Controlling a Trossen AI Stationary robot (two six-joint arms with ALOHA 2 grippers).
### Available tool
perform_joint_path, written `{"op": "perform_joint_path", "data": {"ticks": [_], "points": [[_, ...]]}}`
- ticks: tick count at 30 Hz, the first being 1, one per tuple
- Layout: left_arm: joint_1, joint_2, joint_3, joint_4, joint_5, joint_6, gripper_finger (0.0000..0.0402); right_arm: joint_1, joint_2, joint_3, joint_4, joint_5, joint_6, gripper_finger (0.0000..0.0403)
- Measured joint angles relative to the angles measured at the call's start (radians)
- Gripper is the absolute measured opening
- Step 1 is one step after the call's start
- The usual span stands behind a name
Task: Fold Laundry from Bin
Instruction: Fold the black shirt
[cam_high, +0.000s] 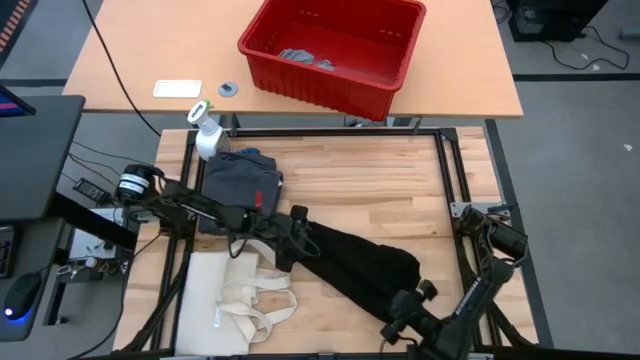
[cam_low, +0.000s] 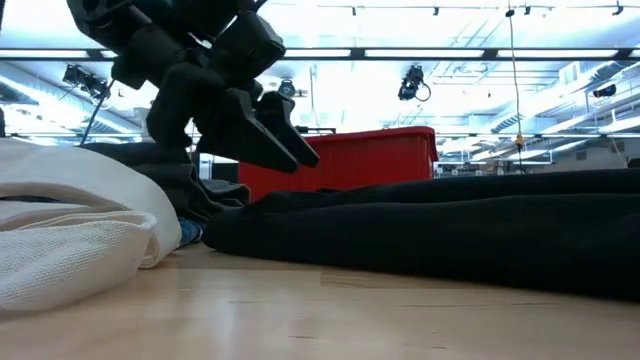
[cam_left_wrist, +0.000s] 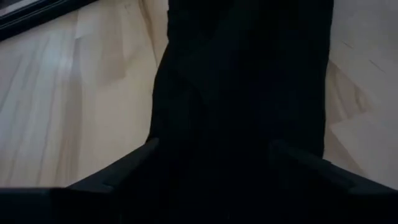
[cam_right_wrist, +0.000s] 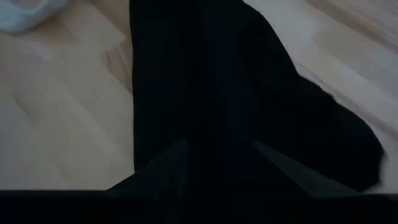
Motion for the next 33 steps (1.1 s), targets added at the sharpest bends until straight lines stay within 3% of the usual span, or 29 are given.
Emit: {"op": "perform_joint_path", "data": {"ticks": [5, 13, 17, 20, 23, 27, 33], "points": [[-0.011, -0.03, -0.001, -0.049, 0.003, -0.007, 0.0292, -0.052, 0.0, -0.052, 0.072, -0.019, -0.075, 0.0183], [-0.121, 0.066, 0.003, 0.167, 0.022, -0.172, 0.0292, -0.072, 0.0, -0.122, 0.092, -0.056, -0.079, 0.0183], [-0.134, 0.118, 0.02, 0.105, 0.017, -0.227, 0.0292, -0.119, 0.0, -0.126, 0.192, -0.024, -0.219, 0.0182], [-0.125, 0.122, 0.02, 0.019, -0.027, -0.225, 0.0292, -0.157, 0.0, -0.123, 0.203, -0.067, -0.3, 0.0179], [-0.118, 0.122, 0.021, -0.011, -0.029, -0.23, 0.0292, -0.185, 0.0, -0.123, 0.122, -0.11, -0.271, 0.0175], [-0.126, 0.121, 0.022, -0.012, -0.012, -0.196, 0.0292, -0.19, 0.0, -0.123, 0.016, -0.082, -0.177, 0.0172], [-0.087, 0.122, 0.022, -0.051, -0.162, -0.08, 0.0292, -0.187, 0.0, -0.123, -0.019, -0.08, -0.137, 0.0172]]}}
